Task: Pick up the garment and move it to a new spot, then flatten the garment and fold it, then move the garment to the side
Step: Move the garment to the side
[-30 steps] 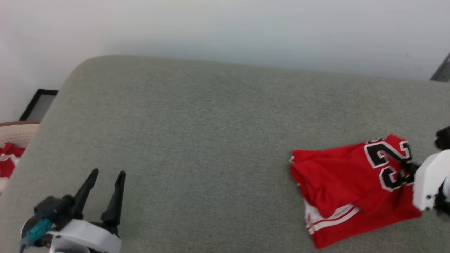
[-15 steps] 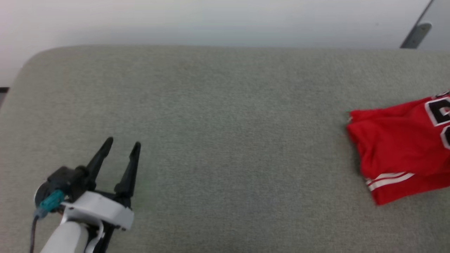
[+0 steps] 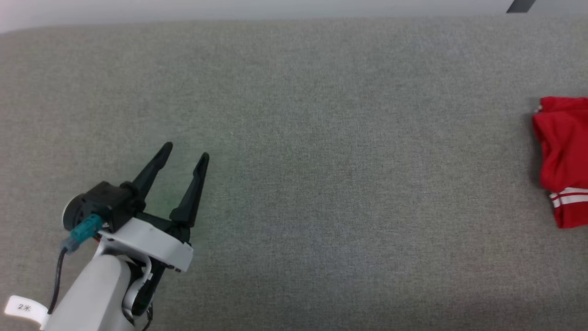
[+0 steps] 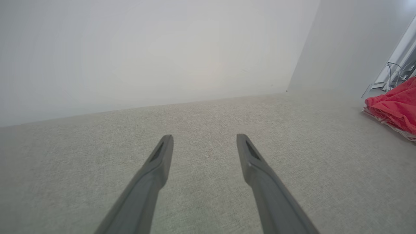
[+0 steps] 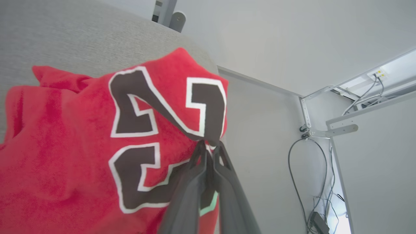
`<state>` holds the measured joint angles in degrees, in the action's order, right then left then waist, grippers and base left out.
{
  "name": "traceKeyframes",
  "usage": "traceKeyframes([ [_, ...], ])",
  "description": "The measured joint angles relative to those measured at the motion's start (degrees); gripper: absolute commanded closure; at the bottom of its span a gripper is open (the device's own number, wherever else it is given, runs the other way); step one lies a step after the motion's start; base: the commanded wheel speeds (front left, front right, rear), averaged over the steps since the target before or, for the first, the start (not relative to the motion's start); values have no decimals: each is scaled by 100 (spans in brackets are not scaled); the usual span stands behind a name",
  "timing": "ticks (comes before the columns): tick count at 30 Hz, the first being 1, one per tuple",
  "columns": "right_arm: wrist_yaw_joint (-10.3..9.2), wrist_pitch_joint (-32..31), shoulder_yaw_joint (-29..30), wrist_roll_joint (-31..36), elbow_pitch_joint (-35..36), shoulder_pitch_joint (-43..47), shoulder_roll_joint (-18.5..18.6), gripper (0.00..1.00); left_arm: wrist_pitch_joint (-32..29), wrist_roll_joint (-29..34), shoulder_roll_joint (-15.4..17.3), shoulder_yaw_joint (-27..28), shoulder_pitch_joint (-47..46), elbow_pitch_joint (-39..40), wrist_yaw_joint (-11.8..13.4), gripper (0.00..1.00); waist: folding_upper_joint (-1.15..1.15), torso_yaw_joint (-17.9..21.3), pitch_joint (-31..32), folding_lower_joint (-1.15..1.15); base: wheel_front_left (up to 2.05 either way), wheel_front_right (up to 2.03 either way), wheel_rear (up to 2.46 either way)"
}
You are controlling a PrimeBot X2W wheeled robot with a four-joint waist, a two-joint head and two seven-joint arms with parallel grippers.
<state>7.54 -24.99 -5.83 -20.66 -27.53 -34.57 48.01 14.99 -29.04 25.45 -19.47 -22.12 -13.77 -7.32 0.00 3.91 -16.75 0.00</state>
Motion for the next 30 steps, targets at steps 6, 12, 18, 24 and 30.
traceKeyframes([
  [6, 0, 349, 81, 297, -397, -6, 82, 100, 0, -125, 43, -131, -146, 53, -1, 0, 0, 8, -229, 0, 0, 0, 0],
  [12, 0, 612, 192, 561, -808, -47, -108, 100, 0, -210, 92, -241, -247, 68, -1, 0, 0, -64, -379, 0, 0, 0, 0],
  [18, -1, 661, 312, 775, -1148, -194, -413, 100, 0, -276, 107, -318, -334, 64, -1, 0, 0, -176, -448, 0, 0, 0, 0],
  [24, 0, 826, 579, 1101, -1406, -363, -566, 79, 0, -322, 121, -316, -347, 48, -1, 0, 0, -247, -427, 0, 0, 0, 0],
  [30, 0, 966, 828, 1400, -1593, -545, -751, 0, 0, -324, 162, -196, -254, 47, -1, 0, 0, -253, -276, 0, 0, 0, 0],
])
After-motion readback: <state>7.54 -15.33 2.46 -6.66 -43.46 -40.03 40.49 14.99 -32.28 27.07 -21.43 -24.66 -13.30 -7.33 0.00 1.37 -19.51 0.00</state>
